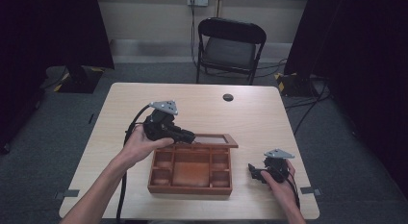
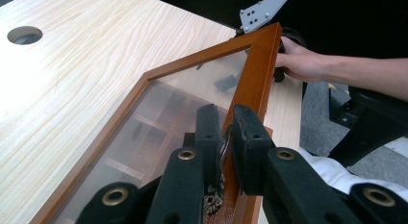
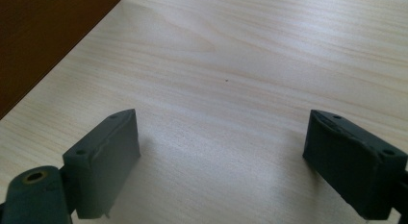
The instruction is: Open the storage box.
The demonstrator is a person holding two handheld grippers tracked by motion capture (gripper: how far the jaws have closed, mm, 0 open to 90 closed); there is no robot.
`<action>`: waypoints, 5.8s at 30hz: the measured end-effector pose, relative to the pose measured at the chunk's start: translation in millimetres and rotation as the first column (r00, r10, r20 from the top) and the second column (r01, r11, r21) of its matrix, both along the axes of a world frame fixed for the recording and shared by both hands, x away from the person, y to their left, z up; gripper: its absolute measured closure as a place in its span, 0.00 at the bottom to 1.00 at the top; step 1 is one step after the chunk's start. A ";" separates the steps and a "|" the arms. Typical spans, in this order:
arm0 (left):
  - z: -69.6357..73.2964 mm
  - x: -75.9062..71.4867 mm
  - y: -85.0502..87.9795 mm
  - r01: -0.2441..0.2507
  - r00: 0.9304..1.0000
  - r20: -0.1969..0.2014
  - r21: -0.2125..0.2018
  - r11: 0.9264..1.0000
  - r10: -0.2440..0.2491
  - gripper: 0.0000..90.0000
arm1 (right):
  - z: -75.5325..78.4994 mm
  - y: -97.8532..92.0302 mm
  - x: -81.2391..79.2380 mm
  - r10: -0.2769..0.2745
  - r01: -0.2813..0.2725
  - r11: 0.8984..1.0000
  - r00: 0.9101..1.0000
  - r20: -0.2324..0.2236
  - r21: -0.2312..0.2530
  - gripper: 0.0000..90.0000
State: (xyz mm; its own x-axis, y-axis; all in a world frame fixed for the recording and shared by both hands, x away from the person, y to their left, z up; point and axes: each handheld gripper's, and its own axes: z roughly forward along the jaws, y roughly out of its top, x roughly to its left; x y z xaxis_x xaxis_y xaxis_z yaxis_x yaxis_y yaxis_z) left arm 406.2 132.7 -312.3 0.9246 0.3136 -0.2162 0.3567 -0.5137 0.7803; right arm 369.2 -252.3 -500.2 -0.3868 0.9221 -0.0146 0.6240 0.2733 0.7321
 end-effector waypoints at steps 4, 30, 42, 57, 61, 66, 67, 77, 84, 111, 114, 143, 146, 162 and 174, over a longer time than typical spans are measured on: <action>2.2 2.1 -0.5 -0.001 1.000 0.001 0.000 1.000 0.001 0.91 | 0.0 0.0 0.0 0.000 0.000 1.000 1.000 0.000 0.000 0.12; 9.0 12.6 -0.3 -0.004 1.000 -0.017 -0.003 1.000 0.004 0.91 | 0.0 0.0 0.0 0.000 0.000 1.000 1.000 0.000 0.000 0.12; 8.6 12.1 -0.4 -0.001 1.000 -0.011 -0.002 1.000 0.001 0.91 | 0.0 0.0 0.0 0.000 0.000 1.000 1.000 0.000 0.000 0.12; 5.3 11.4 -2.7 -0.004 1.000 -0.004 0.011 1.000 0.004 0.91 | 0.0 0.0 0.0 0.000 0.000 1.000 1.000 0.000 0.000 0.12; 3.7 11.7 -3.7 -0.005 1.000 -0.005 0.018 1.000 0.005 0.91 | 0.0 0.0 0.0 0.001 -0.001 1.000 1.000 0.000 0.000 0.12; 4.3 12.1 -4.7 -0.012 1.000 -0.004 0.015 1.000 0.012 0.91 | 0.0 0.0 0.0 0.001 -0.001 1.000 1.000 0.000 0.000 0.12; 4.3 12.1 -4.7 -0.012 1.000 -0.004 0.015 1.000 0.012 0.91 | 0.0 0.0 0.0 0.001 -0.001 1.000 1.000 0.000 0.000 0.12; 5.2 12.6 -4.7 -0.010 1.000 -0.006 0.022 1.000 0.010 0.91 | 0.0 -0.1 0.1 0.001 -0.001 1.000 1.000 0.000 0.000 0.12; 5.5 11.9 -5.8 -0.012 1.000 -0.002 0.027 1.000 0.012 0.91 | 0.0 0.0 0.0 0.001 -0.001 1.000 1.000 0.000 0.000 0.12; 5.8 12.8 -4.6 -0.020 1.000 -0.004 0.020 1.000 0.020 0.91 | 0.0 0.0 0.0 0.001 -0.001 1.000 1.000 0.000 0.000 0.12; 5.9 12.4 -5.2 -0.017 1.000 -0.001 0.021 1.000 0.017 0.91 | 0.0 0.0 0.0 0.001 -0.001 1.000 1.000 0.000 0.000 0.12; 6.4 12.3 -4.8 -0.018 1.000 -0.002 0.025 1.000 0.018 0.91 | 0.0 0.0 0.0 0.001 -0.001 1.000 1.000 0.000 0.000 0.12; 6.5 12.5 -4.7 -0.018 1.000 -0.002 0.025 1.000 0.018 0.91 | 0.0 0.0 0.0 0.000 0.000 1.000 1.000 0.000 0.000 0.12; 6.6 11.4 -5.4 -0.020 1.000 0.007 0.027 0.999 0.020 0.91 | 0.0 0.0 0.0 0.001 -0.001 1.000 1.000 0.000 0.000 0.12; 6.3 11.7 -5.3 -0.019 1.000 0.006 0.027 0.999 0.019 0.91 | 0.0 0.0 0.0 0.000 0.000 1.000 1.000 0.000 0.000 0.12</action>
State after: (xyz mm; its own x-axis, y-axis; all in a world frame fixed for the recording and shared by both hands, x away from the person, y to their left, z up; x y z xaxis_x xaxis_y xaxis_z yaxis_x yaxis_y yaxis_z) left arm 417.9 127.4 -306.1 0.9195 0.3369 -0.2025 0.3625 -0.5279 0.7680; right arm 369.2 -252.3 -500.2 -0.3872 0.9219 -0.0144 0.6240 0.2735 0.7320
